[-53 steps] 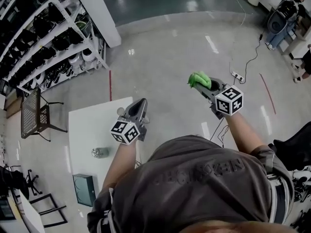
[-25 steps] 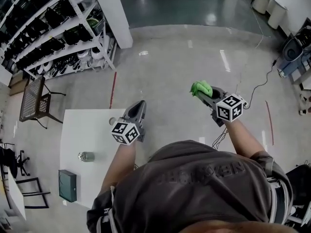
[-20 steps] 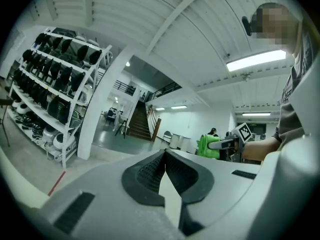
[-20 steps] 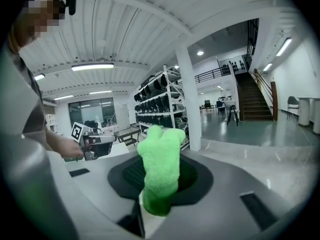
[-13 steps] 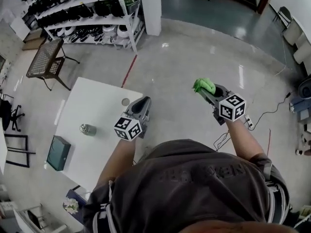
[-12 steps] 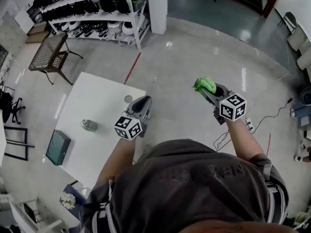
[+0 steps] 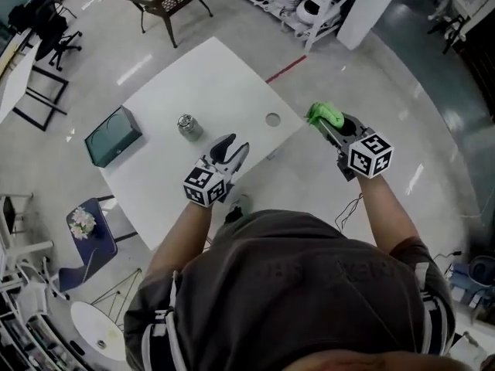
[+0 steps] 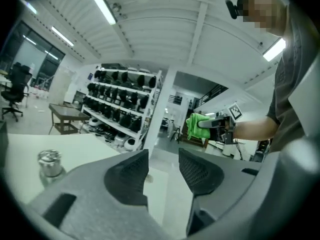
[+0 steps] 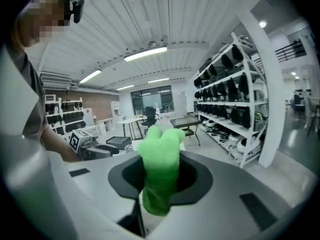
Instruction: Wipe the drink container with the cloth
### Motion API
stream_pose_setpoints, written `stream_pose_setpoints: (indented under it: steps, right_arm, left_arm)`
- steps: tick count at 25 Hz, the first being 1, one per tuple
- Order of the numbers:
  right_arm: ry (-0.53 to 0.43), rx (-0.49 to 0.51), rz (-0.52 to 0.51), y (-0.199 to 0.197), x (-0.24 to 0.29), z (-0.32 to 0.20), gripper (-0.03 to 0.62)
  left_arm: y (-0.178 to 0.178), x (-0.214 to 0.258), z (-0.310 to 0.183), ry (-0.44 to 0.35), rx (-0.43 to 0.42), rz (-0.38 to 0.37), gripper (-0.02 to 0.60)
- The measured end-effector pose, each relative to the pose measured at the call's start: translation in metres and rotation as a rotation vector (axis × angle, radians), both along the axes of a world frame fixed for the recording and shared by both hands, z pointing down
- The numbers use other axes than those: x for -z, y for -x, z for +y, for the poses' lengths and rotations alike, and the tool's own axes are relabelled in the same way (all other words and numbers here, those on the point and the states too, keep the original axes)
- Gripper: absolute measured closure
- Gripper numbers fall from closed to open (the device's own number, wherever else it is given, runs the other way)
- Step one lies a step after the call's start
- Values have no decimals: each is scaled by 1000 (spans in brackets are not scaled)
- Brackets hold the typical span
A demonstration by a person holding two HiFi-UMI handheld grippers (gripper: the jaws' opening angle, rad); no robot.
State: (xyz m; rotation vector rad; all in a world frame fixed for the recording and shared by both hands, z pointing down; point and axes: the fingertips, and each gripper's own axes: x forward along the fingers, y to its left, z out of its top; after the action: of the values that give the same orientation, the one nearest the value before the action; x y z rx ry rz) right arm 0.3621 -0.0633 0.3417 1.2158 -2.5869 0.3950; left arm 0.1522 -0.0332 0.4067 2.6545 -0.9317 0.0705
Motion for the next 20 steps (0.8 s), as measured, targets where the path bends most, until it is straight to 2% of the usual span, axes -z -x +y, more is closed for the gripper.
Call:
stream_pose_setpoints:
  steps: [8,11,15,20]
  right_arm:
    - [64,283,40,156,-52,-71,507]
    - [90,374,72,205,-76,-86,507]
    - [125,481,133,257,-110,-99,507]
    - [150,591,237,300,-150,-109,507]
  left_arm:
    - [135,-70,-18,74,256,-100,396]
    - [179,-97,-31,96,315,-166,372]
    - [211,-131,-60,117,291,-276,296]
    - [215,-146,-95,65,181,-372,275]
